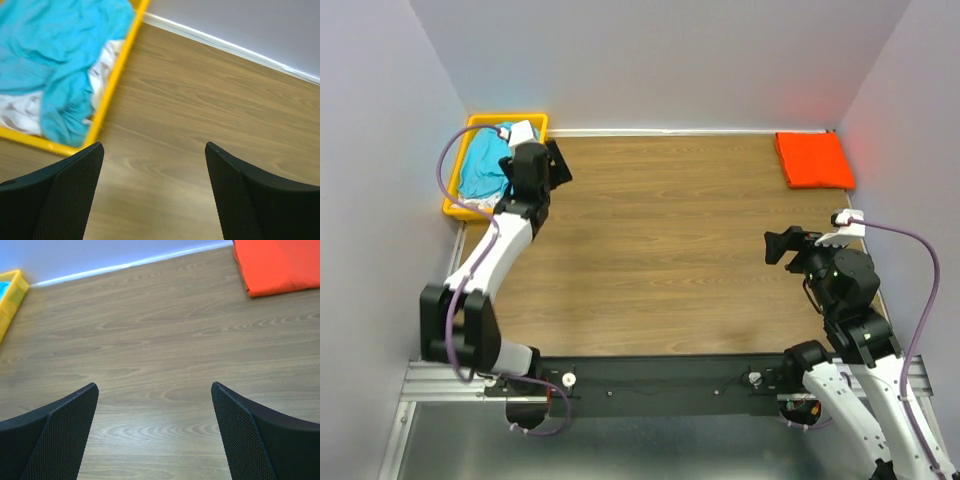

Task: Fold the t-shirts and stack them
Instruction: Grab the tshirt from the pile

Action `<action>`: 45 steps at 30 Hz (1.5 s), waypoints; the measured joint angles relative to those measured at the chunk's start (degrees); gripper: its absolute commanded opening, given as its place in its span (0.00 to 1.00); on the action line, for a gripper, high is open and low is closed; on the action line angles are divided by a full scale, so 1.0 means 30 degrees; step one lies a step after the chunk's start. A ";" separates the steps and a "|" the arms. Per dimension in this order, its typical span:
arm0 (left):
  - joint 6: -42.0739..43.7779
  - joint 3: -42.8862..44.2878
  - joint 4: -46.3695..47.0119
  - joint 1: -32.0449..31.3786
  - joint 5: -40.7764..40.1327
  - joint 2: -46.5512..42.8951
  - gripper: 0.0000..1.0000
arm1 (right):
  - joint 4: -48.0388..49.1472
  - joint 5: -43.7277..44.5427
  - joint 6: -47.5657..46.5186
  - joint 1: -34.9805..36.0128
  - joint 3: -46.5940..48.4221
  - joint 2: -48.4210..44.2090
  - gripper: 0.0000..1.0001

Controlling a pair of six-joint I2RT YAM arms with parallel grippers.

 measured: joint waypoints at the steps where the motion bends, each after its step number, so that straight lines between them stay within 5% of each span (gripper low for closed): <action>1: 0.0000 0.1020 -0.0117 0.0707 0.0015 0.1341 0.87 | -0.0015 0.0000 0.0000 0.0007 0.0015 0.0270 1.00; 9: -0.0051 1.0273 -0.2834 0.4255 0.0277 1.1249 0.77 | -0.0073 0.0233 0.0153 0.0000 0.0401 0.1974 1.00; 19: -0.0495 1.5548 -0.4656 0.6091 0.0444 1.6903 0.76 | -0.0102 0.0313 0.1020 0.0007 0.0546 0.2761 1.00; 22: -0.0466 1.6109 -0.4845 0.6382 0.0634 1.7872 0.60 | -0.0117 0.0313 0.1297 0.0007 0.0546 0.2914 1.00; 24: -0.0415 1.6152 -0.4932 0.6579 0.0896 1.8294 0.42 | -0.0131 0.0313 0.1406 0.0007 0.0546 0.3104 1.00; 25: -0.0437 1.6160 -0.4962 0.6652 0.1093 1.8440 0.20 | -0.0146 0.0313 0.1450 0.0007 0.0546 0.3177 1.00; 27: -0.0153 1.6160 -0.5034 0.6761 0.1355 1.8586 0.04 | -0.0189 0.0313 0.1581 0.0007 0.0546 0.3475 1.00; 35: 0.0721 1.6152 -0.4969 0.6834 0.1727 1.7966 0.00 | -0.0204 0.0306 0.1647 0.0007 0.0546 0.4408 1.00; 41: 0.1319 1.7092 -0.5166 0.6841 0.2157 1.4535 0.00 | -0.0386 0.0299 0.1617 0.0007 0.0838 0.4947 1.00; 45: 0.1173 1.8600 -0.3767 0.6717 0.4896 1.1475 0.00 | -0.0444 0.0313 0.1588 0.0007 0.1421 0.5260 1.00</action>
